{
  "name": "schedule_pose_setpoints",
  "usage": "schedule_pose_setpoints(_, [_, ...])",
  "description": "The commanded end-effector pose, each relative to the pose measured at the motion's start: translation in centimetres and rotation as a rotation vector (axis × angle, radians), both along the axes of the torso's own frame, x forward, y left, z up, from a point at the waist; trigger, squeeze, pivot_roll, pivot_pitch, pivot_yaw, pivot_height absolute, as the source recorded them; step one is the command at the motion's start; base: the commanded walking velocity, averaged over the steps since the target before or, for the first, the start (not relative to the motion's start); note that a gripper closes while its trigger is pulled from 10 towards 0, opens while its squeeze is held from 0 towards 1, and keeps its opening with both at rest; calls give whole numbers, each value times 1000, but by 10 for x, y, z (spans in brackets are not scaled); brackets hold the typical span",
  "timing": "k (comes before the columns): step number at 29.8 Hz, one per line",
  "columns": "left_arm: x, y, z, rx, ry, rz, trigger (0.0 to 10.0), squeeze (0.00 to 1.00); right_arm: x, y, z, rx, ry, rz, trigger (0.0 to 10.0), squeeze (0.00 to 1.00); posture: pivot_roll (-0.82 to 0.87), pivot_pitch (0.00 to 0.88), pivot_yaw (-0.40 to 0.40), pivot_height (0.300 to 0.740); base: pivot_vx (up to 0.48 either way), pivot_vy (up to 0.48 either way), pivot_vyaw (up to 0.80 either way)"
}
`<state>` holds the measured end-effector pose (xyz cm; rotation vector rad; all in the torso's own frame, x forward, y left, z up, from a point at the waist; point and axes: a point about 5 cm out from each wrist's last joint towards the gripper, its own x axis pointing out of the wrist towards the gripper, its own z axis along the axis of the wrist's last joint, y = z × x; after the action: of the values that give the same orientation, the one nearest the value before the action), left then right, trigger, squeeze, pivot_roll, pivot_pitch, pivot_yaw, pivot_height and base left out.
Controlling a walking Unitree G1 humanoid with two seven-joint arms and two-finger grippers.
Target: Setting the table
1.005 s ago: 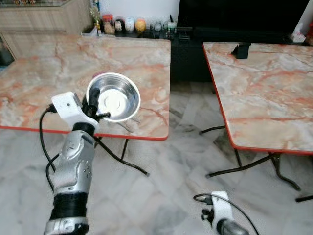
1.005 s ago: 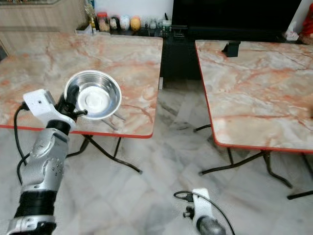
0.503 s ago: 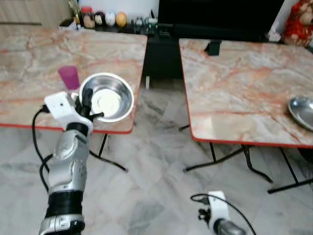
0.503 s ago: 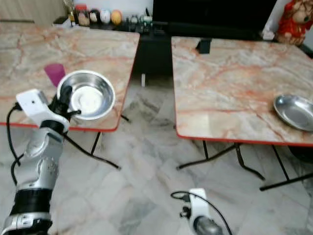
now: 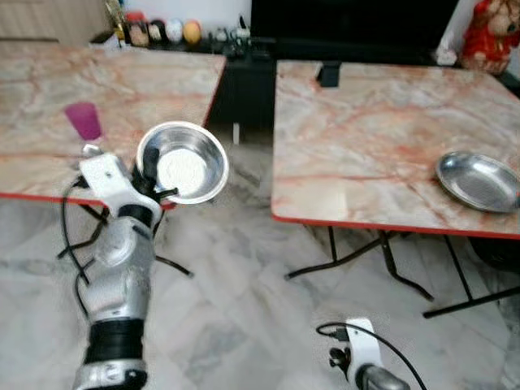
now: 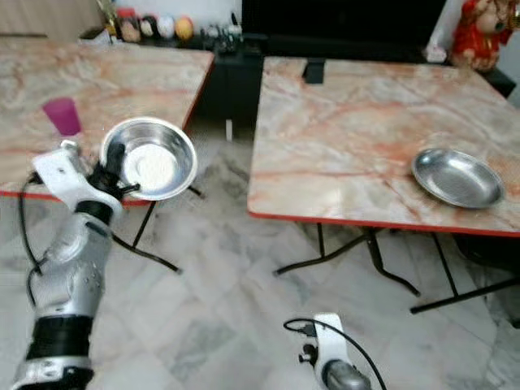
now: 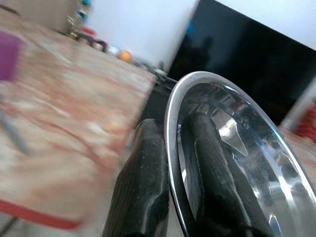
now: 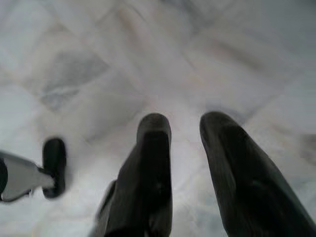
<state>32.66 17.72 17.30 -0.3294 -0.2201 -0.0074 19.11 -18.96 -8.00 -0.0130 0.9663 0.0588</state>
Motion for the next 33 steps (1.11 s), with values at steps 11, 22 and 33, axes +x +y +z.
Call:
schedule_pose_setpoints(11, [-4, -2, -1, 22, -7, -13, 10000, 0, -2, 4, -1, 11, -5, -15, 10000, 0, 79, 0, -45, 740, 0, -303, 0])
schedule_pose_setpoints(22, [-5, -1, -3, 31, -1, -15, 10000, 0, -5, 3, -3, 3, 2, -6, 10000, 0, 79, 0, -45, 740, 0, -303, 0])
schedule_pose_setpoints(33, [-5, 2, -6, 38, 4, -2, 10000, 0, -5, 1, -2, -10, -2, -12, 10000, 0, 79, 0, -52, 740, 0, -303, 110])
